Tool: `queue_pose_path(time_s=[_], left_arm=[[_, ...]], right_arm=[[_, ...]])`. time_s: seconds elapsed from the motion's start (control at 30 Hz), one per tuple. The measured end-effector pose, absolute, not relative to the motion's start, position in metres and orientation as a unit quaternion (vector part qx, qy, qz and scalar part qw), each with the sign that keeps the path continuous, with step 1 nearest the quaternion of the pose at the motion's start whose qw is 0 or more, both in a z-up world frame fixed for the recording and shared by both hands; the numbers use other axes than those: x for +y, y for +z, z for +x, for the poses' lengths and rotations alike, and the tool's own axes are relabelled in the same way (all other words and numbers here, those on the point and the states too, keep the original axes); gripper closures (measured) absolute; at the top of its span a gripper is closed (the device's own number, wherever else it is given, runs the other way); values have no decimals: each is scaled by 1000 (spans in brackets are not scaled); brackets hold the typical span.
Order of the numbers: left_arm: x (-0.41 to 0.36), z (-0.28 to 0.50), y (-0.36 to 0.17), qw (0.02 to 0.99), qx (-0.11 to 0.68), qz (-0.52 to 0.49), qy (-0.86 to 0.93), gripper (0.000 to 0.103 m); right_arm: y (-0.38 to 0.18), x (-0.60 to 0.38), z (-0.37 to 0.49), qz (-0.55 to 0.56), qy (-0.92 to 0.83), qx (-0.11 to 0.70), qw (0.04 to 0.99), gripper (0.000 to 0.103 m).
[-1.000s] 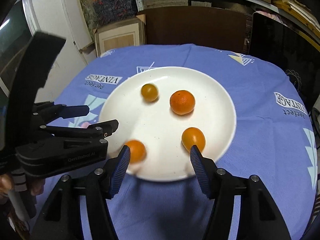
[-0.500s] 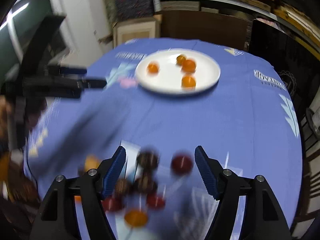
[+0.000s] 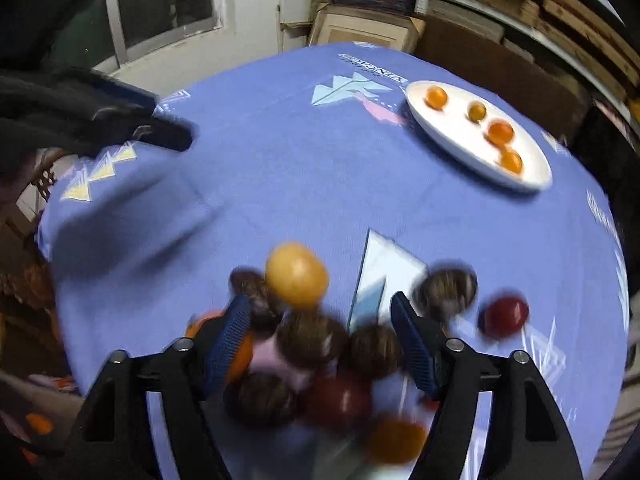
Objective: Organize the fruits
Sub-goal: 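Move both open tools back over the remaining fruit cluster, then grasp the large orange with the left tool while the right tool grasps a dark purple fruit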
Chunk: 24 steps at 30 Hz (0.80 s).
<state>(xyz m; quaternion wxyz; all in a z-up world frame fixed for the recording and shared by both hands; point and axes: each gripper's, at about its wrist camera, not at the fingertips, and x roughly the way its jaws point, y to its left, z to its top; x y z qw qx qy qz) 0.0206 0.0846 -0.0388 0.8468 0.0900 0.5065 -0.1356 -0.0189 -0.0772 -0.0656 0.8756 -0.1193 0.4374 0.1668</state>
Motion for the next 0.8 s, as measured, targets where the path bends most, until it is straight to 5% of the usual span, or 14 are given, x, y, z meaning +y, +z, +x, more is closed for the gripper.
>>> queue_pose_path(time_s=[0.17,0.5,0.8], left_arm=[[76,4,-42,843,508,98,-147,20],[16,-33,-58,801,499,177,-278,20],[-2,-38,-88,764,525,181,-330,20]], right_arm=[[-45,-95,28,-88,135,446,881,27],[-61,-147,-114,-3,172,486,857,26],[-85,-142,-141,45,160,513,842,26]])
